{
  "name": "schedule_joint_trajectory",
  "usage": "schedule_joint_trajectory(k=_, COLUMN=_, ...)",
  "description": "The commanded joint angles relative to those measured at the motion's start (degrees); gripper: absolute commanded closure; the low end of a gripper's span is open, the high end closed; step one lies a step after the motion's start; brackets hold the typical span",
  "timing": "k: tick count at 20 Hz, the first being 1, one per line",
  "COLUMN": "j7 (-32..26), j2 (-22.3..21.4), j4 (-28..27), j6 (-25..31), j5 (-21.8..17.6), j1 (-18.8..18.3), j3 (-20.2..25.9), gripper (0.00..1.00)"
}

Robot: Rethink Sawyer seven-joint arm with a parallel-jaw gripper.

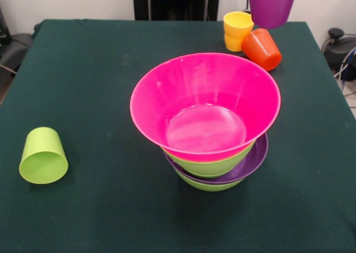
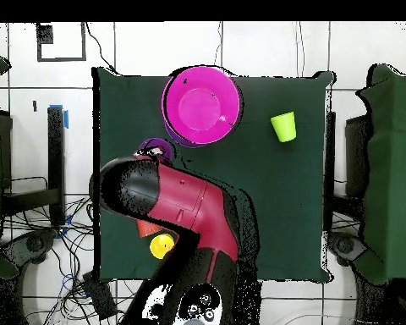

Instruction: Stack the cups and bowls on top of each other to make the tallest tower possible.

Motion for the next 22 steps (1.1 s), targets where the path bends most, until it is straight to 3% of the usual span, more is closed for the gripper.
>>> schedule_joint_trajectory(k=1, j7=-7.4, j2=-0.3, j4=-2.1, j6=3.4, j5=-5.2, j1=-2.3, j3=8.4, gripper=1.0)
schedule_joint_trajectory(k=22, j7=-7.2, j2=-0.5, j4=-4.1, j6=4.6, j5=-10.1, j1=-6.8, j3=13.2, gripper=1.0)
